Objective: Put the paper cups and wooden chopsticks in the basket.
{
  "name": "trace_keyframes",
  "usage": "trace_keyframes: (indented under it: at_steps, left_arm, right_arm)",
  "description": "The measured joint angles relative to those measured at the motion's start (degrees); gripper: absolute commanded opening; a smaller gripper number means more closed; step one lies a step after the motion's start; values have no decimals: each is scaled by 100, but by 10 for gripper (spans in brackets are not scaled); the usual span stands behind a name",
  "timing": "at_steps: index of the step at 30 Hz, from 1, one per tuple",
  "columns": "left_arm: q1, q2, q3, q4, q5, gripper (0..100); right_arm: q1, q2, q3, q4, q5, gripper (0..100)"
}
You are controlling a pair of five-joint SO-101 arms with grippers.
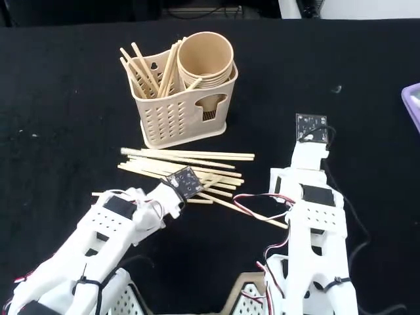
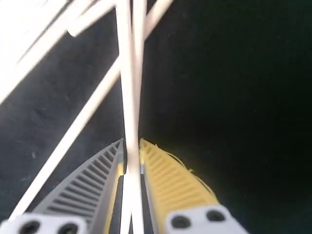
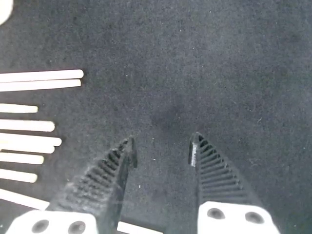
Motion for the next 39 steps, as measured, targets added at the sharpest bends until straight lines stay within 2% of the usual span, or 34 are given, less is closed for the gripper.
trace_keyframes:
  at_steps: [3,7,14,20,24,30,32,39]
  left_arm:
    - [0,0,-185,466,0,30]
    - [0,0,-818,1477,-26,29]
    - [0,0,-1925,3086,-879,29]
    - [0,0,-2848,3965,-1002,29]
    - [70,18,-2585,3675,-1002,29]
    - [914,18,-967,2259,-1002,30]
    - [923,18,-589,1705,-1011,34]
    - [413,18,-466,1389,-1002,216]
  right_arm:
    - [0,0,0,0,0,183]
    - [0,0,0,0,0,183]
    - [0,0,0,0,0,183]
    - [0,0,0,0,0,183]
    - [0,0,0,0,0,183]
    - [0,0,0,0,0,183]
    - [0,0,0,0,0,183]
    - [0,0,0,0,0,183]
